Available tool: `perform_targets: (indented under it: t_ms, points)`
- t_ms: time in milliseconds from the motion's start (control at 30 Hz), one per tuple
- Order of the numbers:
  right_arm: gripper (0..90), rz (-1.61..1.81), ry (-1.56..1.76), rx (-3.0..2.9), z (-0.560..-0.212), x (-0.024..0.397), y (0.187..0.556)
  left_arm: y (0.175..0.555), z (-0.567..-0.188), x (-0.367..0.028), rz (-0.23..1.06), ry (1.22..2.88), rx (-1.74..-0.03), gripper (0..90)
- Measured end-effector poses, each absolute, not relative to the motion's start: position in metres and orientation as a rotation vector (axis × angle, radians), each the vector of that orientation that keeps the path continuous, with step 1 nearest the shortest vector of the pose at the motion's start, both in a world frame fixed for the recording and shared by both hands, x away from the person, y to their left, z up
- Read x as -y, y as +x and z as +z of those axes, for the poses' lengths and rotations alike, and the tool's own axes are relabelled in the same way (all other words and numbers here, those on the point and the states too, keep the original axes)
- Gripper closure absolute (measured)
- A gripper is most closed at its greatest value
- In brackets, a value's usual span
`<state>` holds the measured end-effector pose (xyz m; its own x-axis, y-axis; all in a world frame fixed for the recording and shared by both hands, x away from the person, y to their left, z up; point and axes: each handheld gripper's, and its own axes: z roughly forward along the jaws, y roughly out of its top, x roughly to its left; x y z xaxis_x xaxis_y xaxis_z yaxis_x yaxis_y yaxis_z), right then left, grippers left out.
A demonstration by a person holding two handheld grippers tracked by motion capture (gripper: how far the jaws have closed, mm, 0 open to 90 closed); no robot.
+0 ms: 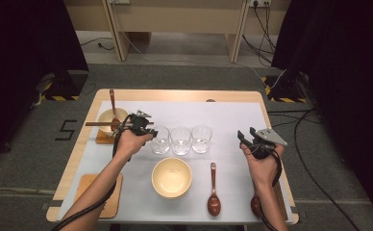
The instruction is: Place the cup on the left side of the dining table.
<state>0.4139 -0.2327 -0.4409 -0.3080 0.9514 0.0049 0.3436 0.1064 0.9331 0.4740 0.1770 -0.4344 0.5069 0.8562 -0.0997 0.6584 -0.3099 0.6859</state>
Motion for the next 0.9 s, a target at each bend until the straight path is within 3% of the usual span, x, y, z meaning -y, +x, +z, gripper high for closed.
perform_targets:
  t_ms: [900]
  points:
    - [48.1,1.197,1.272,-1.738,-0.441,0.233,0.414,0.457,-0.428,-0.192,0.437,2.016,-1.198,80.5]
